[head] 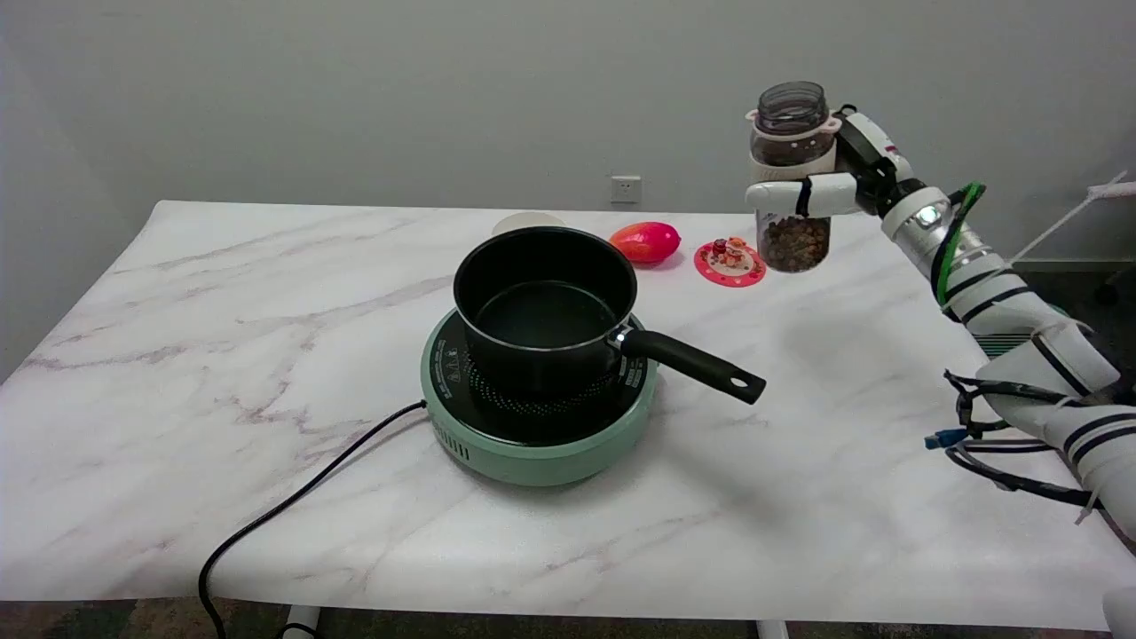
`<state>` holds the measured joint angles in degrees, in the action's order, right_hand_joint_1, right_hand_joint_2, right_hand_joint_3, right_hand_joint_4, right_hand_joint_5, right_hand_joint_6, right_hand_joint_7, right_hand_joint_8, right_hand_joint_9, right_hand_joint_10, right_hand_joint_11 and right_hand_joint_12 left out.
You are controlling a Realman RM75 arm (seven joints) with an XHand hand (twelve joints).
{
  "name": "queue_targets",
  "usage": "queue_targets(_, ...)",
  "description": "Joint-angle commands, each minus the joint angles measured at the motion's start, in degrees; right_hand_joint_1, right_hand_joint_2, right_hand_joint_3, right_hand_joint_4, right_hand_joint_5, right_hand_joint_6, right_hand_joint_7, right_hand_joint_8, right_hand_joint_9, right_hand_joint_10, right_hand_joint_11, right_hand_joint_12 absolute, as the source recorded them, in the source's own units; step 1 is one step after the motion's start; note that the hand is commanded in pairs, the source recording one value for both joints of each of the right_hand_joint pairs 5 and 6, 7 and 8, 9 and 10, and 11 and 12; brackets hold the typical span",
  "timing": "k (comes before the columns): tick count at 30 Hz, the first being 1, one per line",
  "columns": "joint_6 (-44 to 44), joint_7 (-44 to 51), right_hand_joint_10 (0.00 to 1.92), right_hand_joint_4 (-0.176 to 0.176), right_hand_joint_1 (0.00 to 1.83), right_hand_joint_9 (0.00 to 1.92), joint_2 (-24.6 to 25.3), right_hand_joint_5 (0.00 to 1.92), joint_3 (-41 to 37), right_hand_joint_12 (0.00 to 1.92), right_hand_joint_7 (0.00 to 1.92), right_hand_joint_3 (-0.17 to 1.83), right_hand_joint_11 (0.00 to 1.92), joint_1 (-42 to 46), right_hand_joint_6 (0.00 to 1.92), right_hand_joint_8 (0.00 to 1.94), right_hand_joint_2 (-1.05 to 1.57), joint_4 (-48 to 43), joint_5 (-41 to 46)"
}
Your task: Pour the contents of the bottle into the soup pot.
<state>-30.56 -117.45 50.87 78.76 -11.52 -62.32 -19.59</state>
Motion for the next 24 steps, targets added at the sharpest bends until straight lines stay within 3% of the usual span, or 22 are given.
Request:
queue_targets(1, 3.2, 0.9, 1.44, 0.000, 1.39, 1.44, -1.7, 1.83, 4.7, 1.25, 1.78, 0.38, 1.25, -6.6, 1.83, 1.78, 1.27, -9.1, -15.8)
queue_targets(10, 8.0, 7.7, 1.42, 0.000, 1.41, 1.42, -1.5, 1.81, 6.1, 1.24, 1.77, 0.41, 1.24, -5.1, 1.81, 1.77, 1.22, -17.8, -18.9)
queue_targets(17, 11.3, 9.3, 1.40, 0.000, 1.43, 1.40, -1.4, 1.78, 6.4, 1.22, 1.76, 0.44, 1.22, -3.7, 1.78, 1.76, 1.16, -26.2, -32.8)
queue_targets(24, 11.2, 9.6, 1.38, 0.000, 1.44, 1.38, -1.5, 1.77, 8.3, 1.20, 1.74, 0.49, 1.20, -4.6, 1.77, 1.74, 1.08, -28.3, -41.2)
